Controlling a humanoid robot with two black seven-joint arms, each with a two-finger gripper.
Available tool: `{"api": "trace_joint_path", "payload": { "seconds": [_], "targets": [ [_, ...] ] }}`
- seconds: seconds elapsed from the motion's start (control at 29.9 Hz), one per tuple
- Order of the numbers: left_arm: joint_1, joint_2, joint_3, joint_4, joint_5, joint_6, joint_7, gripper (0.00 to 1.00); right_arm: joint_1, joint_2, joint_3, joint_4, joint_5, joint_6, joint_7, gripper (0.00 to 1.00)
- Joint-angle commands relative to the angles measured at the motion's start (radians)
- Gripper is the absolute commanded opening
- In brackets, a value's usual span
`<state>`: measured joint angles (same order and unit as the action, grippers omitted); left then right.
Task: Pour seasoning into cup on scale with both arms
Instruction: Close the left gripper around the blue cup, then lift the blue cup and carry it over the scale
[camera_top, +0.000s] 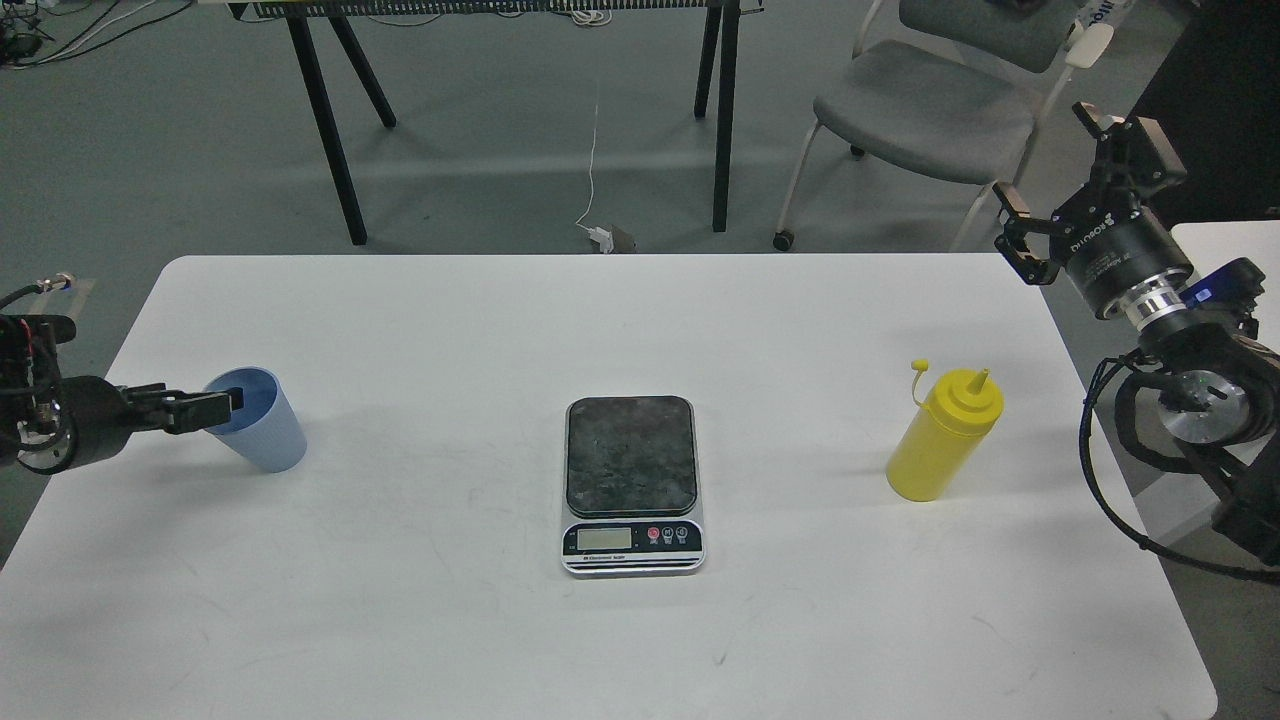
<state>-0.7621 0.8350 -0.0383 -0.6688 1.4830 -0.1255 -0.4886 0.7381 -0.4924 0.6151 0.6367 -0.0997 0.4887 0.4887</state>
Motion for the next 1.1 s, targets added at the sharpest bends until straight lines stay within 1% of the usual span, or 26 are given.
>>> {"api": "trace_joint_path", "payload": {
  "seconds": [0.0, 0.03, 0.1, 0.17, 0.27, 0.3, 0.37, 0.43, 0.67, 0.8, 0.87, 1.07],
  "targets": [
    [0.001, -0.004, 0.000, 0.002, 0.005, 0.001, 0.000, 0.78, 0.000, 0.000, 0.000, 0.000, 0.000, 0.000, 0.000, 1.00],
    [0.001, -0.004, 0.000, 0.002, 0.005, 0.001, 0.000, 0.72, 0.000, 0.000, 0.000, 0.000, 0.000, 0.000, 0.000, 1.00],
    [0.001, -0.004, 0.000, 0.002, 0.006, 0.001, 0.000, 0.56, -0.002, 0.000, 0.000, 0.000, 0.000, 0.000, 0.000, 1.00],
    [0.003, -0.004, 0.002, 0.002, 0.008, 0.001, 0.000, 0.44, -0.002, 0.000, 0.000, 0.000, 0.000, 0.000, 0.000, 1.00],
    [-0.002, -0.002, 0.027, 0.002, 0.017, 0.001, 0.000, 0.18, -0.006, 0.002, 0.000, 0.000, 0.000, 0.000, 0.000, 1.00],
    [-0.009, -0.002, 0.040, 0.002, 0.022, 0.001, 0.000, 0.14, -0.006, 0.002, 0.000, 0.000, 0.000, 0.000, 0.000, 1.00],
    [-0.011, -0.002, 0.046, 0.000, 0.023, 0.003, 0.000, 0.10, -0.006, 0.003, 0.000, -0.002, 0.000, 0.000, 0.000, 1.00],
    [-0.013, 0.001, 0.048, 0.000, 0.023, 0.003, 0.000, 0.09, -0.006, 0.006, 0.000, -0.002, 0.000, 0.000, 0.000, 1.00],
    [-0.017, 0.003, 0.048, -0.002, 0.023, -0.002, 0.000, 0.06, -0.006, 0.009, 0.000, -0.002, 0.000, 0.000, 0.000, 1.00],
    [-0.049, 0.007, 0.048, -0.002, 0.025, -0.013, 0.000, 0.05, -0.006, 0.006, 0.000, -0.003, 0.000, 0.000, 0.000, 1.00],
    [-0.072, 0.009, 0.049, -0.002, 0.029, -0.031, 0.000, 0.04, -0.006, 0.006, 0.000, -0.003, 0.000, 0.000, 0.000, 1.00],
    [-0.167, 0.015, 0.049, -0.054, 0.045, -0.129, 0.000, 0.05, -0.006, 0.000, 0.003, -0.003, 0.000, 0.000, 0.000, 1.00]
  ]
}}
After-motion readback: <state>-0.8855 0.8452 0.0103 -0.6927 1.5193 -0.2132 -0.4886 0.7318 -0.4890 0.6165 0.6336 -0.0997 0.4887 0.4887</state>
